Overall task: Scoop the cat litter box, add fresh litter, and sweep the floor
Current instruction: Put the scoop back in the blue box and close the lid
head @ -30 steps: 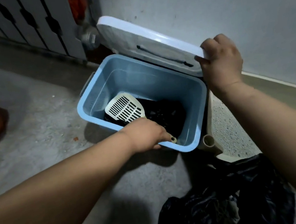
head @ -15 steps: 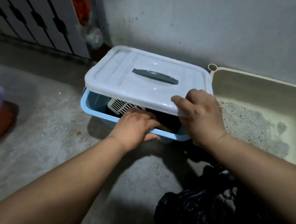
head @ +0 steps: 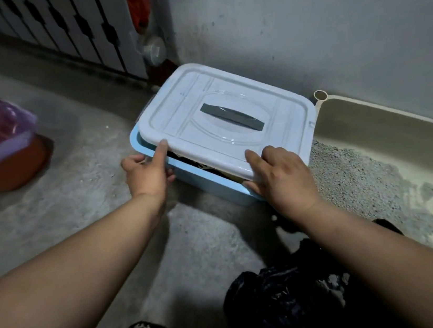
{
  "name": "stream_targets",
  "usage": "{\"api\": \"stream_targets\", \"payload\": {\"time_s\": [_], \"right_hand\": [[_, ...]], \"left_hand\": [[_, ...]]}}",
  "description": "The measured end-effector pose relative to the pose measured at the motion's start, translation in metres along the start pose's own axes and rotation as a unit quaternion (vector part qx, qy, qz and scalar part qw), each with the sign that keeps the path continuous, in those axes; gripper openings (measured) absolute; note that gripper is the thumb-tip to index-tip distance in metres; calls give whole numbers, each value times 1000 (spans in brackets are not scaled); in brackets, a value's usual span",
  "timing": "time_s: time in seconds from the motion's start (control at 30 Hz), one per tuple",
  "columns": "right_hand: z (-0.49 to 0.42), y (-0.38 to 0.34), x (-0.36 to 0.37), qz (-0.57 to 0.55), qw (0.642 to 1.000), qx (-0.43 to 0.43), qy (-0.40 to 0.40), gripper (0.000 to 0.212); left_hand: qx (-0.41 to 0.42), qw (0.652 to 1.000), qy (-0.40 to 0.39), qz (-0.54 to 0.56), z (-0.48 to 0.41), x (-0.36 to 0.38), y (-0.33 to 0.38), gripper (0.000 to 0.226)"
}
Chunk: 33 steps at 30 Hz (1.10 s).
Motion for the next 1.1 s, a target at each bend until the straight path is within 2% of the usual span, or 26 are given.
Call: {"api": "stream_targets", "payload": {"time_s": [0.07, 0.13, 0.23, 0.37, 0.53, 0.9, 1.0, 1.1], "right_hand": [[1, -5, 0, -15, 1000, -21, 0, 53], [5, -12, 4, -28, 998, -49, -8, 53], [16, -14, 12, -33, 996, -73, -29, 55], [13, -2, 18, -35, 997, -60, -32, 51], [0, 11, 24, -45, 997, -50, -49, 54], [-9, 23, 30, -54, 996, -59, -40, 52], [-12, 21, 22, -69, 990, -34, -116, 56], [-19, 26, 16, -124, 968, 12, -219, 61]], "left_hand": [[-75, 995, -26, 52, 7, 12, 5, 62], [-99, 992, -20, 79, 9, 19, 8, 61], [-70, 996, 29, 54, 6, 21, 8, 47], [-50, 997, 34, 46, 6, 24, 6, 39], [-53, 997, 34, 48, 0, 33, 10, 40], [-61, 996, 53, -43, -10, 51, 16, 52], [-79, 994, 57, -40, -10, 51, 19, 57], [-94, 994, 16, -51, -4, 49, 13, 64]]}}
Point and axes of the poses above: each hand's wrist, its own z-axis away from the middle knuckle, its own x-axis out of the palm, y = z × x, the point moved 2 cm from there along -z, towards the middle knuckle, and after that the axes turned 3 degrees about y, right-handed, at the moved point
